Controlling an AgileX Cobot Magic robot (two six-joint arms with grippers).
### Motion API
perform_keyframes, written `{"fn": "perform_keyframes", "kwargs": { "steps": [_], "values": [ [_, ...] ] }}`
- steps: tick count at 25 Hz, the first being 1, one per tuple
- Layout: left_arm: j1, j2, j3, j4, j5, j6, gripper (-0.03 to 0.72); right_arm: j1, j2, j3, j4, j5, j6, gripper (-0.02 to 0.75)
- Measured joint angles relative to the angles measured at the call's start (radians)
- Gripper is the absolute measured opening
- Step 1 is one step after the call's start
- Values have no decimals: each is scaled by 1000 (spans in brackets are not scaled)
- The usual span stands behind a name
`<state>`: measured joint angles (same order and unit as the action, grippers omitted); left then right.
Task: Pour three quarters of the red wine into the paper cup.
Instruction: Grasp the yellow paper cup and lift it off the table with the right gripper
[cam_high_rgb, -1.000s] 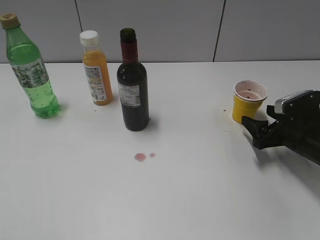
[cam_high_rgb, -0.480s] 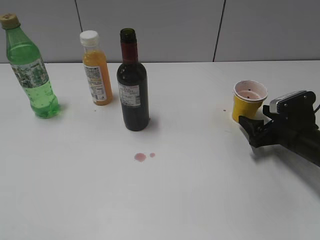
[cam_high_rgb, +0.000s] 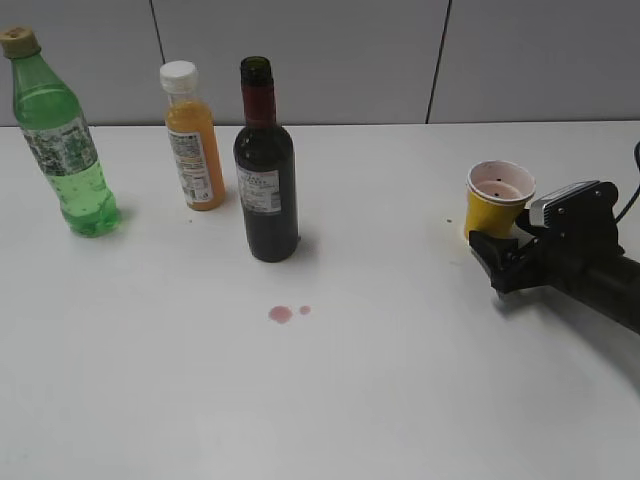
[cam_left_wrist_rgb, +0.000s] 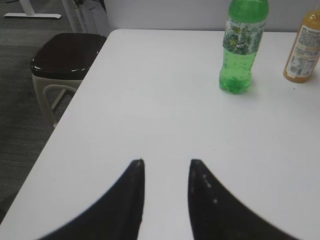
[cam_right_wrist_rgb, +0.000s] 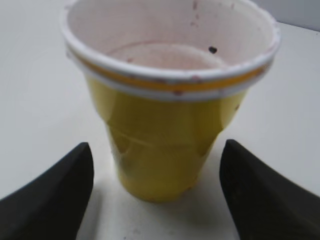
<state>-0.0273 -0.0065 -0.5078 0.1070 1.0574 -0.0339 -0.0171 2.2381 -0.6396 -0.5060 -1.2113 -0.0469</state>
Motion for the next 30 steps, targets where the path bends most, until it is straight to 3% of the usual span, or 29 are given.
{"fn": "perform_keyframes", "kwargs": {
  "steps": [20,30],
  "values": [
    [0,0,0,0,0,0,236,1,62,-78,-17,-2,10,594],
    [0,0,0,0,0,0,237,50,88,-136,-10,-2,12,594]
  ]
}}
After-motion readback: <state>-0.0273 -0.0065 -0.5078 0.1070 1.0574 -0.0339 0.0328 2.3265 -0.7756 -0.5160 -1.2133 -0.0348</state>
